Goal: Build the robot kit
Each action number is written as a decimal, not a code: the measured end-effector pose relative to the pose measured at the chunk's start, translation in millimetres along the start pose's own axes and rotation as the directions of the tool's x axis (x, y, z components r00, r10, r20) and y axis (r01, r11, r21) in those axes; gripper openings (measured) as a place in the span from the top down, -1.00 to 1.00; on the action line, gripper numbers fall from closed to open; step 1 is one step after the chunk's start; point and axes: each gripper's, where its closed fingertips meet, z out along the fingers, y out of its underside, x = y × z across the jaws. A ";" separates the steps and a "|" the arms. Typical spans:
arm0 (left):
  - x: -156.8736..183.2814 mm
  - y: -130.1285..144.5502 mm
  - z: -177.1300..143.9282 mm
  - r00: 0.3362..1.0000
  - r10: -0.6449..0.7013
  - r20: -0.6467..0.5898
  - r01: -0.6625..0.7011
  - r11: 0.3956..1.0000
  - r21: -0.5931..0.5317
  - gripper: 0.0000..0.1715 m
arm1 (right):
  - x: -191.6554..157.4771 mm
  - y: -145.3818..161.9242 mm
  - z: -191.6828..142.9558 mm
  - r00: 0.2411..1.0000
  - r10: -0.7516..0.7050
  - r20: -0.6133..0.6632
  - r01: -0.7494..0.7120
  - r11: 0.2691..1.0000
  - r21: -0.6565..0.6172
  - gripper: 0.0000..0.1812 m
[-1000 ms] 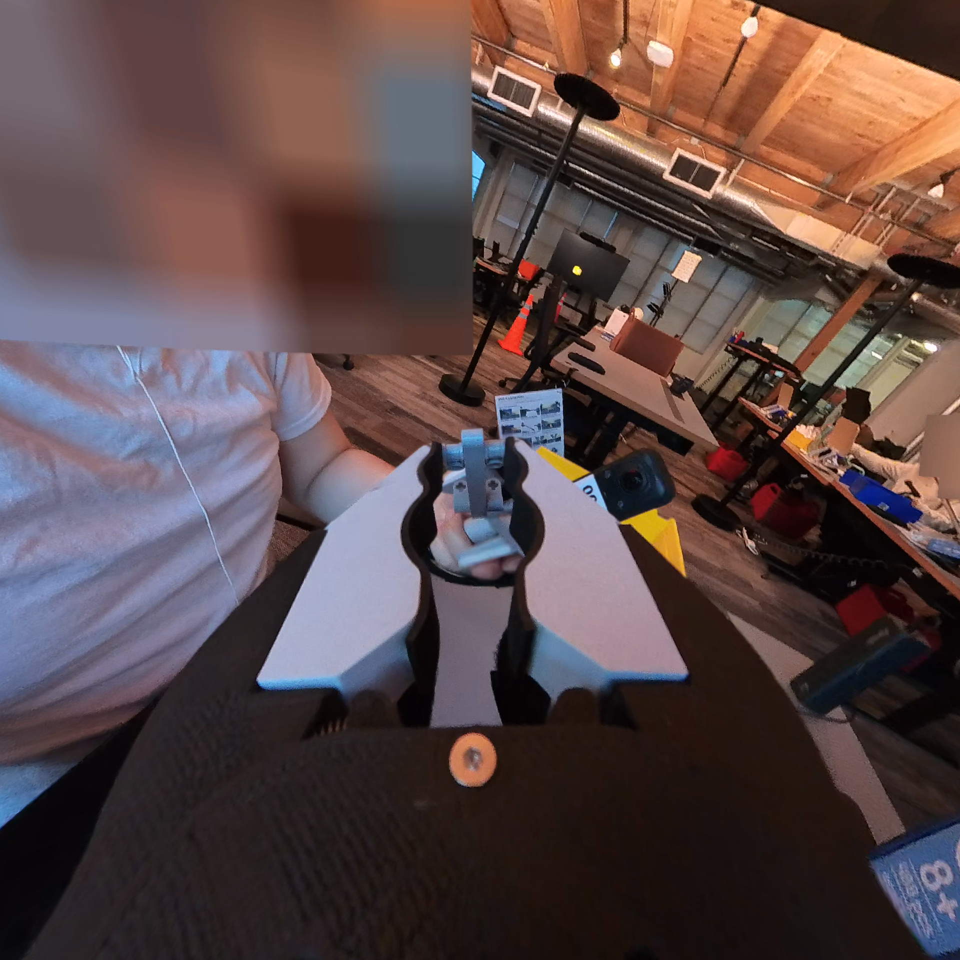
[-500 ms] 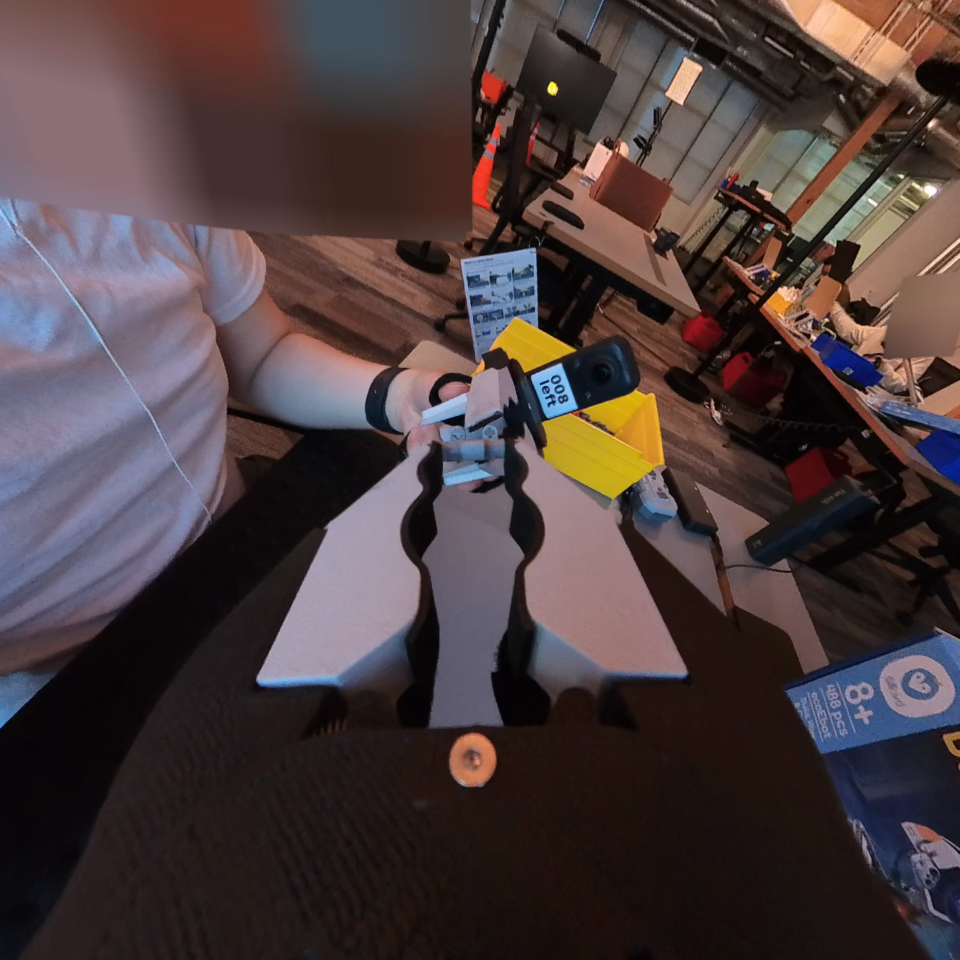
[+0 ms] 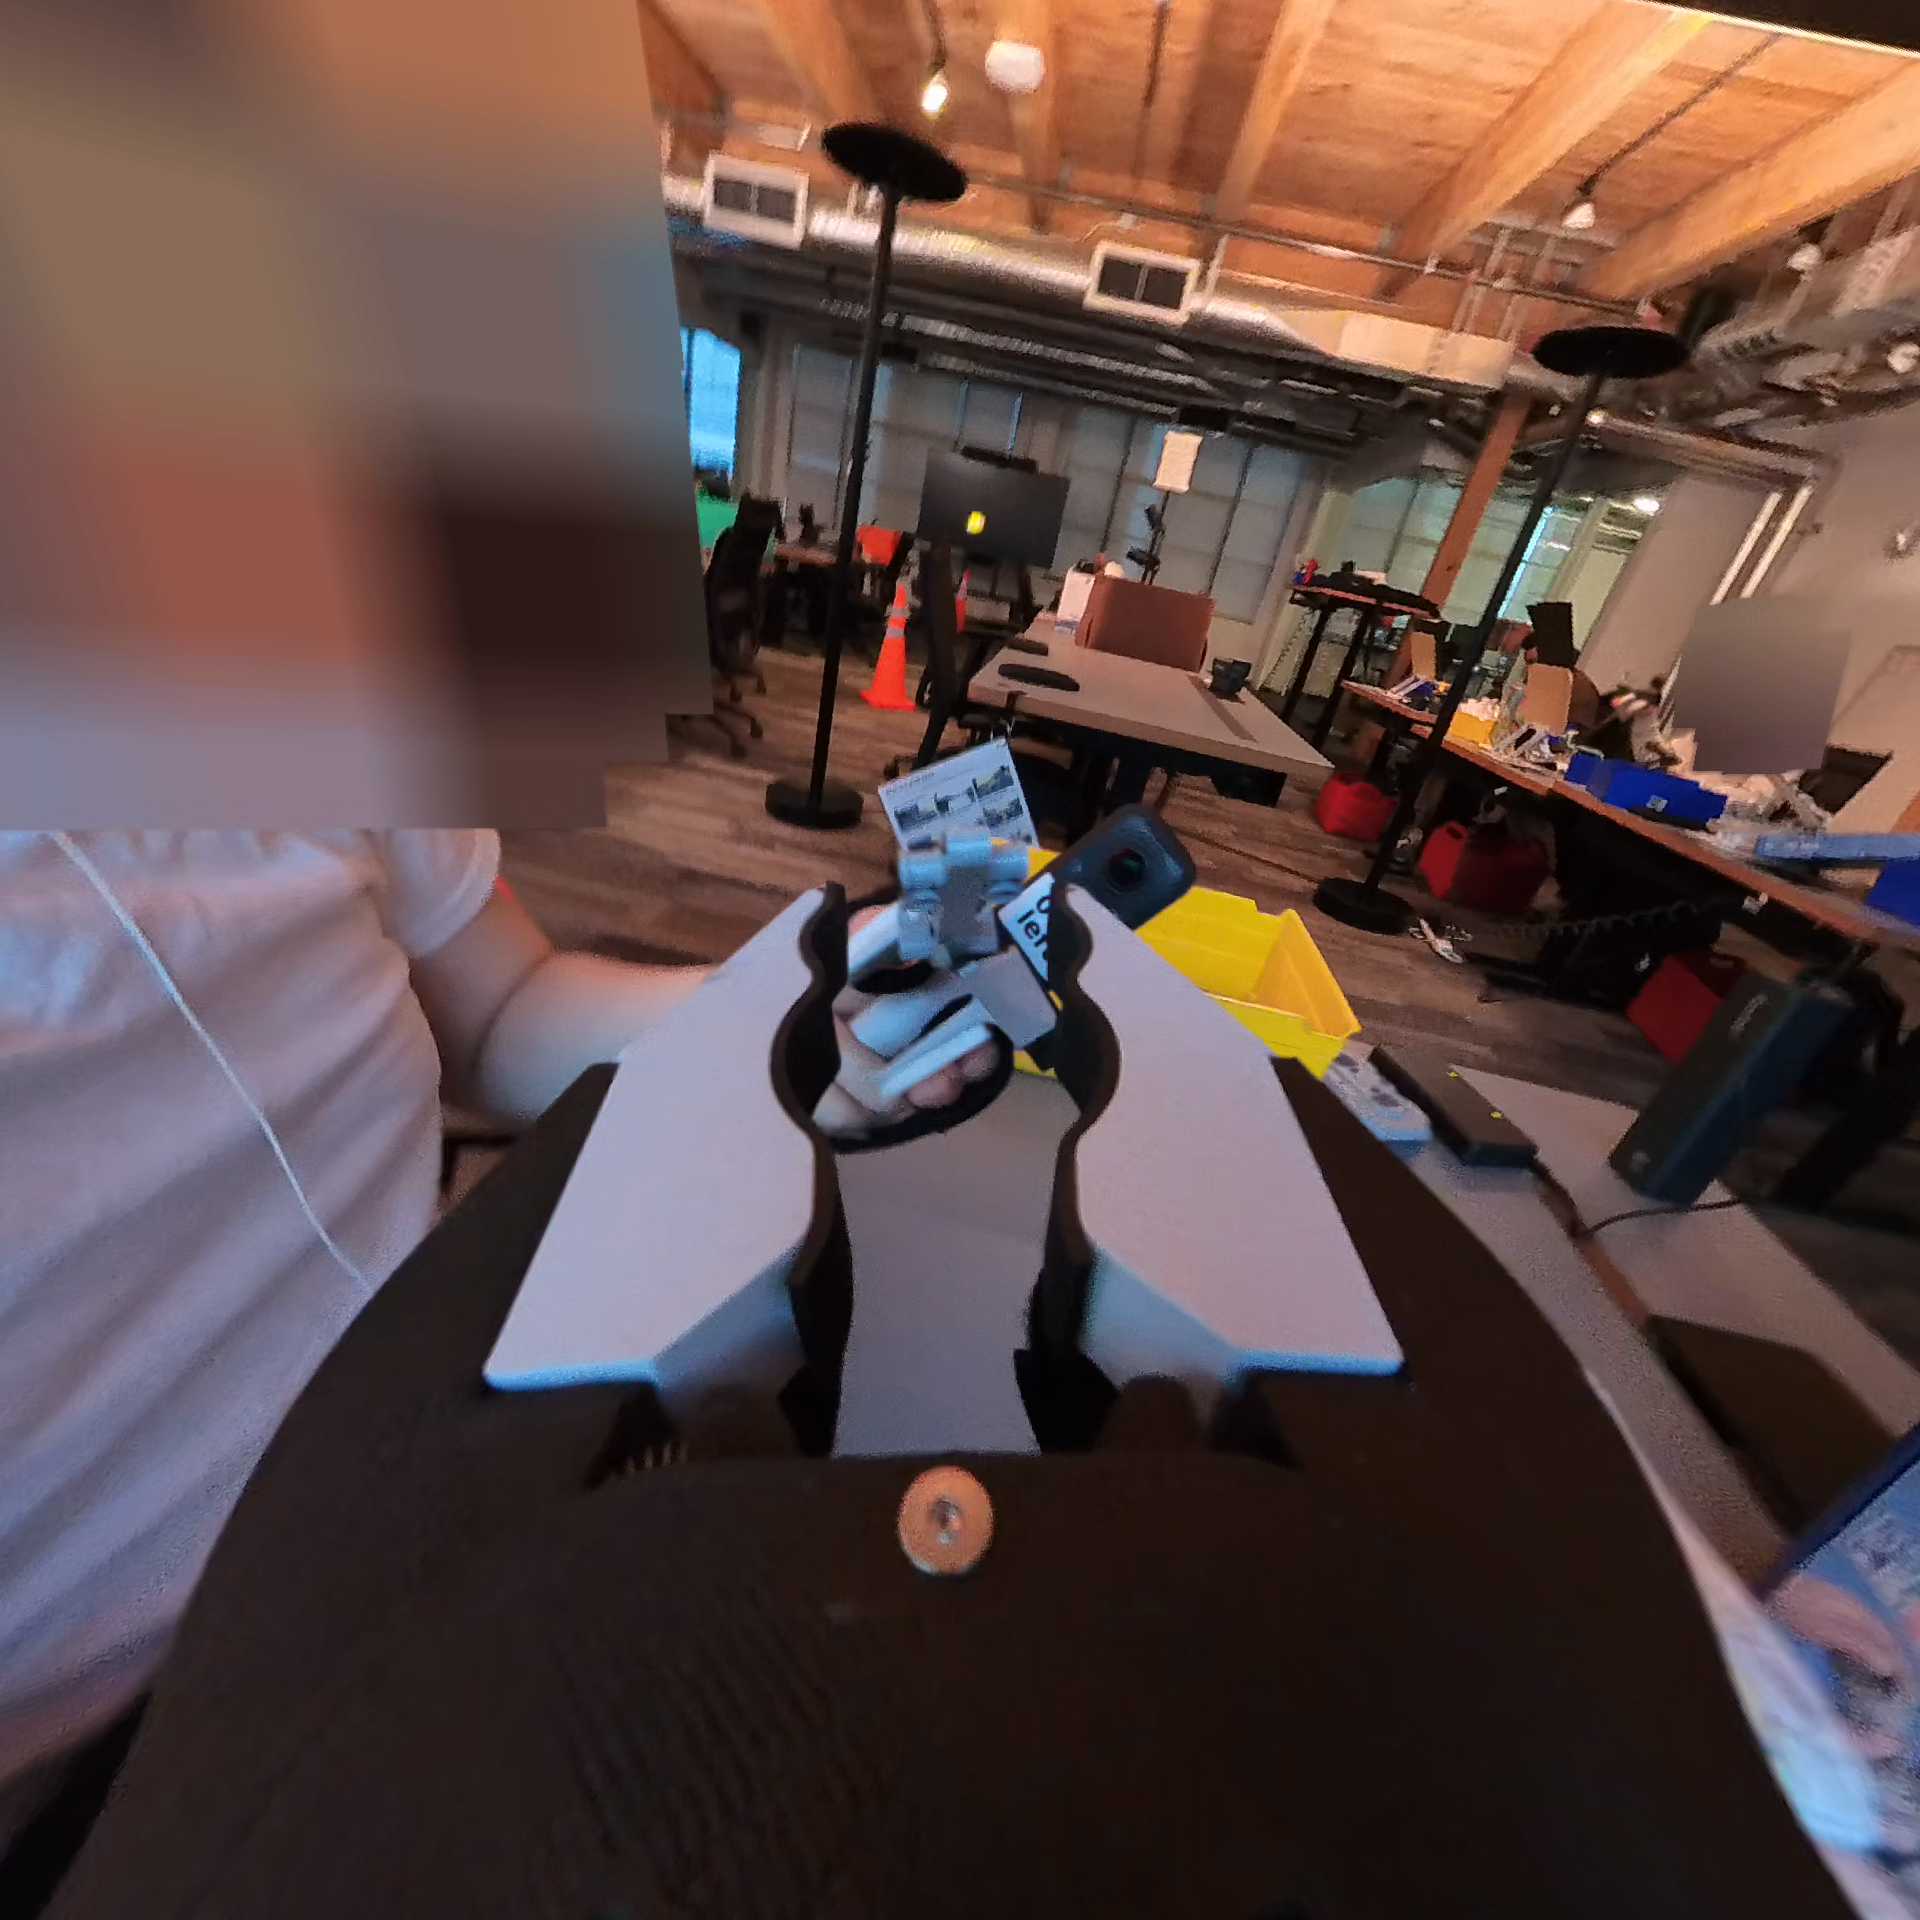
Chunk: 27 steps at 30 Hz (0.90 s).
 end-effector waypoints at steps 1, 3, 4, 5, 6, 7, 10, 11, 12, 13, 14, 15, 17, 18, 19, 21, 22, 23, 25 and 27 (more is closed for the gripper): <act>-3.3 -2.8 -3.5 0.998 0.047 0.043 -0.048 0.999 0.013 0.90 | 5.0 -1.0 -0.1 0.997 0.063 -0.037 -0.061 0.997 0.039 0.58; -8.9 -9.0 -11.6 0.976 0.161 0.144 -0.167 0.985 0.031 0.90 | 22.8 1.4 -3.1 0.964 0.214 -0.156 -0.196 0.973 0.121 0.56; -11.2 -11.5 -15.3 0.958 0.213 0.193 -0.223 0.974 0.031 0.90 | 26.9 3.2 -4.1 0.941 0.286 -0.182 -0.258 0.952 0.164 0.57; -12.9 -13.5 -18.4 0.935 0.262 0.238 -0.275 0.961 0.024 0.90 | 32.0 7.2 -4.8 0.909 0.358 -0.213 -0.320 0.927 0.195 0.57; -13.7 -14.6 -20.5 0.911 0.308 0.273 -0.323 0.946 0.011 0.90 | 32.7 9.2 -3.8 0.888 0.406 -0.214 -0.361 0.906 0.221 0.57; -14.4 -15.2 -22.1 0.888 0.346 0.302 -0.362 0.932 -0.003 0.90 | 33.0 11.7 -1.9 0.865 0.454 -0.212 -0.405 0.883 0.237 0.60; -14.2 -16.2 -24.1 0.831 0.428 0.355 -0.444 0.895 -0.038 0.90 | 37.9 20.2 1.7 0.806 0.542 -0.236 -0.488 0.836 0.252 0.64; -13.9 -16.2 -24.8 0.814 0.448 0.368 -0.465 0.884 -0.049 0.89 | 39.4 23.5 1.8 0.805 0.531 -0.263 -0.480 0.845 0.238 0.63; -13.9 -16.2 -25.8 0.797 0.467 0.382 -0.483 0.873 -0.061 0.89 | 39.6 26.4 1.4 0.824 0.479 -0.301 -0.434 0.877 0.206 0.60; -13.9 -16.2 -26.9 0.783 0.480 0.396 -0.496 0.866 -0.070 0.89 | 40.1 27.5 -0.7 0.853 0.382 -0.355 -0.345 0.924 0.166 0.57; -14.7 -15.4 -28.2 0.776 0.480 0.408 -0.494 0.866 -0.079 0.90 | 42.5 27.7 -5.2 0.867 0.247 -0.432 -0.221 0.969 0.110 0.56; -16.9 -13.9 -29.7 0.780 0.465 0.420 -0.474 0.876 -0.090 0.89 | 43.0 26.7 -8.6 0.864 0.070 -0.499 -0.070 0.997 0.017 0.51; -23.7 -12.3 -34.7 0.795 0.403 0.454 -0.410 0.908 -0.086 0.89 | 42.1 29.6 -10.8 0.756 -0.361 -0.545 0.226 0.927 -0.300 0.48; -26.8 -11.6 -36.9 0.807 0.364 0.466 -0.373 0.925 -0.076 0.90 | 40.8 33.2 -9.5 0.660 -0.573 -0.486 0.348 0.806 -0.478 0.45; -29.0 -11.5 -38.5 0.820 0.323 0.473 -0.338 0.940 -0.057 0.89 | 38.8 36.8 -6.1 0.557 -0.735 -0.388 0.439 0.656 -0.613 0.45; -31.9 -12.5 -40.9 0.840 0.249 0.483 -0.279 0.960 -0.010 0.90 | 41.1 40.6 -2.7 0.355 -0.908 -0.222 0.518 0.389 -0.762 0.48; -33.4 -12.2 -41.6 0.846 0.219 0.486 -0.253 0.967 0.006 0.89 | 41.5 44.8 -0.2 0.297 -0.942 -0.154 0.536 0.298 -0.790 0.47; -35.8 -11.4 -42.8 0.848 0.193 0.493 -0.232 0.973 0.018 0.90 | 42.8 46.4 0.7 0.249 -0.960 -0.127 0.542 0.247 -0.803 0.50; -43.7 -8.4 -47.8 0.839 0.155 0.522 -0.201 0.979 0.032 0.90 | 43.2 55.2 1.2 0.242 -0.962 -0.123 0.541 0.239 -0.806 0.53; -55.5 -1.0 -57.8 0.821 0.117 0.559 -0.166 0.985 0.037 0.89 | 44.8 75.9 -5.9 0.304 -0.942 -0.145 0.504 0.288 -0.814 0.56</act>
